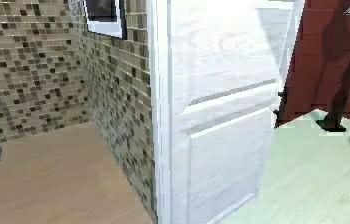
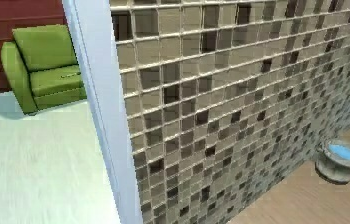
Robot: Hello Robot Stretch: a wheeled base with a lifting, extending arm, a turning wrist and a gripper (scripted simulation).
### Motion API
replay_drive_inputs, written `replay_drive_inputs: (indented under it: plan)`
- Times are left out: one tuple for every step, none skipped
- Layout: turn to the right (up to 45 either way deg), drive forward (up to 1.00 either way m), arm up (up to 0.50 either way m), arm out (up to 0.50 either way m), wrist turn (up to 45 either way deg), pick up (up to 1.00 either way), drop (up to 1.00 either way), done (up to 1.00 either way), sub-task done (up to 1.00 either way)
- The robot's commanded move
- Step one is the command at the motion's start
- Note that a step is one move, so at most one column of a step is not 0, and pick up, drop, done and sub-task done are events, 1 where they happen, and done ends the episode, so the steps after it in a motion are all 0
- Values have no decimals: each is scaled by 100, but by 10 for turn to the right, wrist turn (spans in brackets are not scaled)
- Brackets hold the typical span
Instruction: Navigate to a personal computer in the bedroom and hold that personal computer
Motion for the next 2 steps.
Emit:
replay_drive_inputs:
  plan:
    - [450,0,0,0,0,0,0,0,0]
    - [30,0,0,0,0,0,0,0,0]
